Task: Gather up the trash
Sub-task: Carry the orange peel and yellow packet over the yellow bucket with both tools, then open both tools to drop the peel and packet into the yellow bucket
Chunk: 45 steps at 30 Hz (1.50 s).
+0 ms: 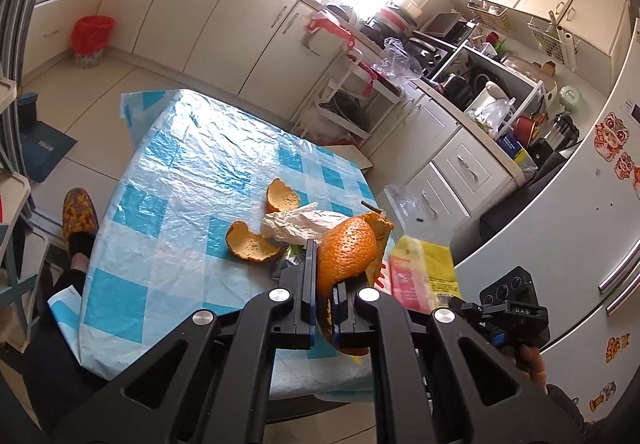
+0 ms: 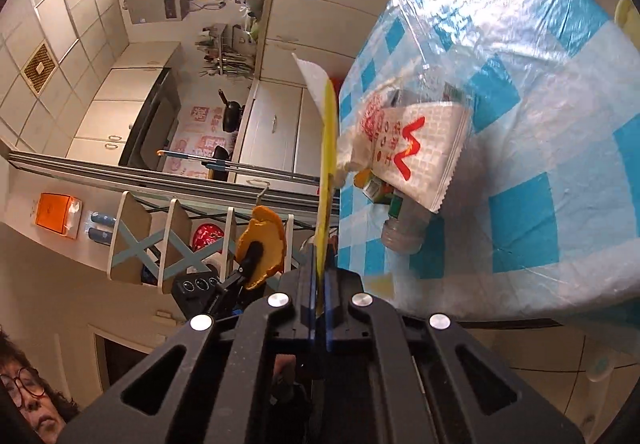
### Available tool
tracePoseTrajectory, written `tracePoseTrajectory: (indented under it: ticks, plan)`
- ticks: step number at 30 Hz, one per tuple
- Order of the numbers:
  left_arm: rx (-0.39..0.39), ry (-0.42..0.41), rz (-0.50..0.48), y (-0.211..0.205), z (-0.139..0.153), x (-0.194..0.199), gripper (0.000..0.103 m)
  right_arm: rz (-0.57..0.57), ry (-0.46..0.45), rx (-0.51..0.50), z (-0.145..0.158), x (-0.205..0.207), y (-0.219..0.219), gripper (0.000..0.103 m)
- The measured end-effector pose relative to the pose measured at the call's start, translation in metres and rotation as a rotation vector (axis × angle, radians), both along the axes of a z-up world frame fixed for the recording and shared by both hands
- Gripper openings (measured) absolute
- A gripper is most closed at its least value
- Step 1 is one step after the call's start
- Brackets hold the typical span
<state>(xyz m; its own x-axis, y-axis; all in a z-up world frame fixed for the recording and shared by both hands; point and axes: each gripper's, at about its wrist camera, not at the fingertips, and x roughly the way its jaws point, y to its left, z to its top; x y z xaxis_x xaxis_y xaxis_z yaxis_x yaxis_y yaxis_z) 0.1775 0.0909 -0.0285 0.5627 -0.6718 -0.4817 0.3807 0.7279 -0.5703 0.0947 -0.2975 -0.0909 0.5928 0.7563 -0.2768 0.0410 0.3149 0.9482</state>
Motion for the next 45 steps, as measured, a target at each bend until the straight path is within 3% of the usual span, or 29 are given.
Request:
tracePoseTrajectory:
  ticks: [6, 14, 19, 24, 32, 33, 35, 36, 43, 45]
  plan:
    - [-0.007, -0.038, -0.049, -0.031, 0.024, -0.003, 0.005, -0.14, -0.069, -0.128, 0.037, -0.025, -0.056, 0.004]
    - [0.008, -0.069, -0.148, -0.107, 0.051, -0.001, 0.005, -0.314, -0.034, -0.45, 0.06, -0.048, -0.119, 0.004]
    - [0.02, -0.076, -0.205, -0.172, 0.064, 0.005, 0.005, -0.385, 0.062, -0.684, 0.057, -0.042, -0.162, 0.004]
    - [0.062, -0.061, -0.266, -0.255, 0.058, 0.012, 0.005, -0.368, 0.233, -0.835, 0.022, -0.013, -0.199, 0.004]
    - [0.21, 0.034, -0.326, -0.38, -0.008, 0.023, 0.005, -0.176, 0.45, -0.88, -0.054, 0.025, -0.237, 0.005]
    - [0.235, 0.052, -0.325, -0.393, -0.019, 0.025, 0.005, -0.162, 0.477, -0.876, -0.062, 0.027, -0.241, 0.009]
    - [0.275, 0.084, -0.317, -0.41, -0.039, 0.03, 0.005, -0.186, 0.521, -0.862, -0.071, 0.028, -0.253, 0.037]
    - [0.292, 0.098, -0.313, -0.418, -0.048, 0.032, 0.005, -0.214, 0.525, -0.84, -0.07, 0.026, -0.259, 0.04]
    - [0.386, 0.158, -0.312, -0.467, -0.09, 0.038, 0.005, -0.451, 0.363, -0.793, -0.021, 0.003, -0.278, 0.058]
    - [0.413, 0.163, -0.318, -0.48, -0.097, 0.037, 0.005, -0.485, 0.312, -0.768, -0.01, 0.0, -0.279, 0.058]
